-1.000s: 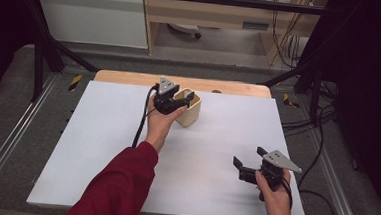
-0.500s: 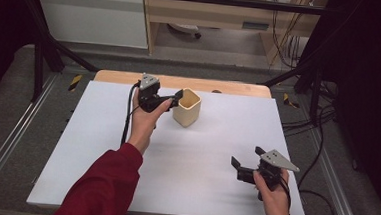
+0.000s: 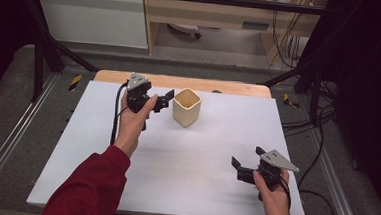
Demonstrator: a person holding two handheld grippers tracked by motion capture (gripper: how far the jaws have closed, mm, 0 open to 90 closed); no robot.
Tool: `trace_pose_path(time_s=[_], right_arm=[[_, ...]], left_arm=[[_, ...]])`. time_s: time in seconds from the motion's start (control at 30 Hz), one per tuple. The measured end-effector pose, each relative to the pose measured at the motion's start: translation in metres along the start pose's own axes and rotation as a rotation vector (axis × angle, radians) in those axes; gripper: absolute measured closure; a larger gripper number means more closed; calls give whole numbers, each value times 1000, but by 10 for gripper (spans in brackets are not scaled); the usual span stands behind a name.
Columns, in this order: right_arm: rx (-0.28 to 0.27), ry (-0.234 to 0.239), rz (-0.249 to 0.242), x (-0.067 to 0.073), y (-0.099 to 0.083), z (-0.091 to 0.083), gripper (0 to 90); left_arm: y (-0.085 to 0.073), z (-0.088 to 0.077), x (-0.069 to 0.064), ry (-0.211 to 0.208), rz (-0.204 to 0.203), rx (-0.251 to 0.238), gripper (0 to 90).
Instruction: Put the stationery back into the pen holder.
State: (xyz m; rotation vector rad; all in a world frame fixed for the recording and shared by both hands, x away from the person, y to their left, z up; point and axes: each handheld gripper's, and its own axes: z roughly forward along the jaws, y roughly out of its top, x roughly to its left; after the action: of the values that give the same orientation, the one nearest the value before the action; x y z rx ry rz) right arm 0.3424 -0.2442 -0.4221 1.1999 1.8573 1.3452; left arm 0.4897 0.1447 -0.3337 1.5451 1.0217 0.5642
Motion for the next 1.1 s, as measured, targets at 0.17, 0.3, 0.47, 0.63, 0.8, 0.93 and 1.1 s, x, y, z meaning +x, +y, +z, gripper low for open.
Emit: trace_pose_path(time_s=[0.17, 0.3, 0.47, 0.63, 0.8, 0.93, 1.1], right_arm=[[2, 5, -2, 0, 0, 1, 31], [1, 12, 3, -1, -1, 1, 30], [7, 22, 2, -3, -1, 2, 30], [19, 13, -17, 0, -2, 0, 27], [11, -2, -6, 0, -1, -1, 27], [13, -27, 7, -4, -3, -1, 26], [7, -41, 12, -8, -3, -3, 27]], left_arm=[[0, -2, 1, 0, 13, 14, 45], [0, -5, 0, 2, 41, 28, 44], [-1, -11, 0, 5, 66, 27, 47], [-10, -29, 4, 2, 40, 18, 49], [-13, -51, 9, -8, 27, 23, 45], [-18, -71, 14, 23, 59, 55, 42], [-28, -95, 24, 28, 40, 43, 42]])
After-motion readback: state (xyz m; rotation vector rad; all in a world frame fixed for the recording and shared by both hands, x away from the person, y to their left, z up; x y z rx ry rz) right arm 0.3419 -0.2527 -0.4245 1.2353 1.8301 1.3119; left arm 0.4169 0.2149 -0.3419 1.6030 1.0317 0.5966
